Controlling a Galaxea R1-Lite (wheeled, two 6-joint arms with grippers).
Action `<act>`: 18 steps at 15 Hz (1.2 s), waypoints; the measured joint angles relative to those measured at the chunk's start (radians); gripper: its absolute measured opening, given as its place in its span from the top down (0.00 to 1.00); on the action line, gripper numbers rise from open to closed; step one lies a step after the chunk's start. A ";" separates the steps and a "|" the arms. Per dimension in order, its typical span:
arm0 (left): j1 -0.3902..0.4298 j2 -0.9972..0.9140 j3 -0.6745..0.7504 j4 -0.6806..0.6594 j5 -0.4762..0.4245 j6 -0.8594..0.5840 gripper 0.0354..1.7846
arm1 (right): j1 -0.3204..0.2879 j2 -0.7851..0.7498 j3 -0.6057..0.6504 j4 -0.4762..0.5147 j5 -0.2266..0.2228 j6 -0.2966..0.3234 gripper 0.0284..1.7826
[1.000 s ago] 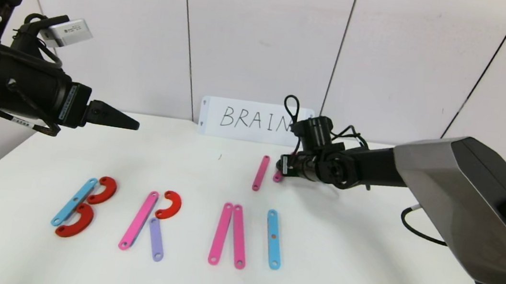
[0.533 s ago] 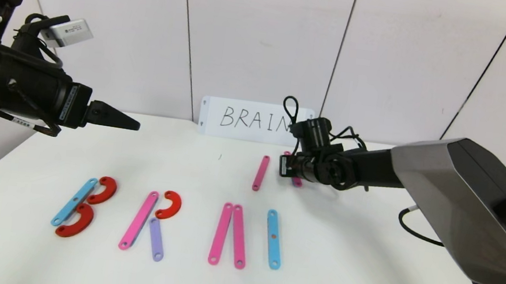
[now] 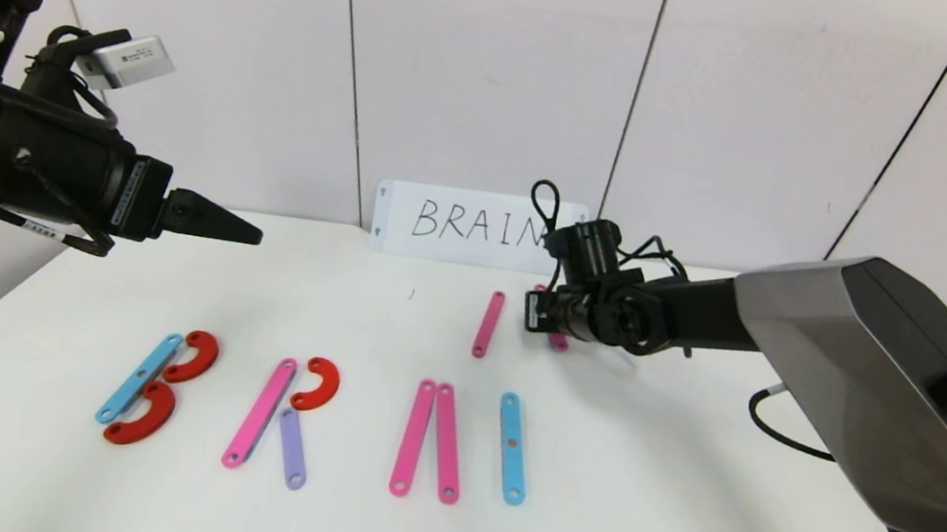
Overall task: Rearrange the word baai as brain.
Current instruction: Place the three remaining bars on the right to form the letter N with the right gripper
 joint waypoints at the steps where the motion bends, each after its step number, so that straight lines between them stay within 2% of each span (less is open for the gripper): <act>1: 0.000 0.000 0.000 0.000 0.001 0.000 0.02 | -0.001 -0.008 0.004 0.007 -0.016 0.002 0.84; 6: 0.000 -0.001 -0.001 -0.001 0.002 0.000 0.02 | 0.003 -0.116 0.125 -0.005 -0.088 0.030 0.84; 10: 0.001 -0.003 -0.001 -0.001 0.002 0.000 0.02 | 0.049 -0.248 0.325 -0.010 -0.122 0.139 0.84; 14: 0.001 -0.004 -0.001 -0.001 0.000 0.000 0.02 | 0.135 -0.349 0.513 -0.011 -0.167 0.261 0.84; 16: 0.001 -0.004 -0.001 -0.001 0.000 0.000 0.02 | 0.167 -0.377 0.569 -0.011 -0.189 0.294 0.84; 18: 0.001 -0.004 -0.001 -0.001 0.000 0.000 0.02 | 0.183 -0.390 0.606 -0.021 -0.196 0.299 0.84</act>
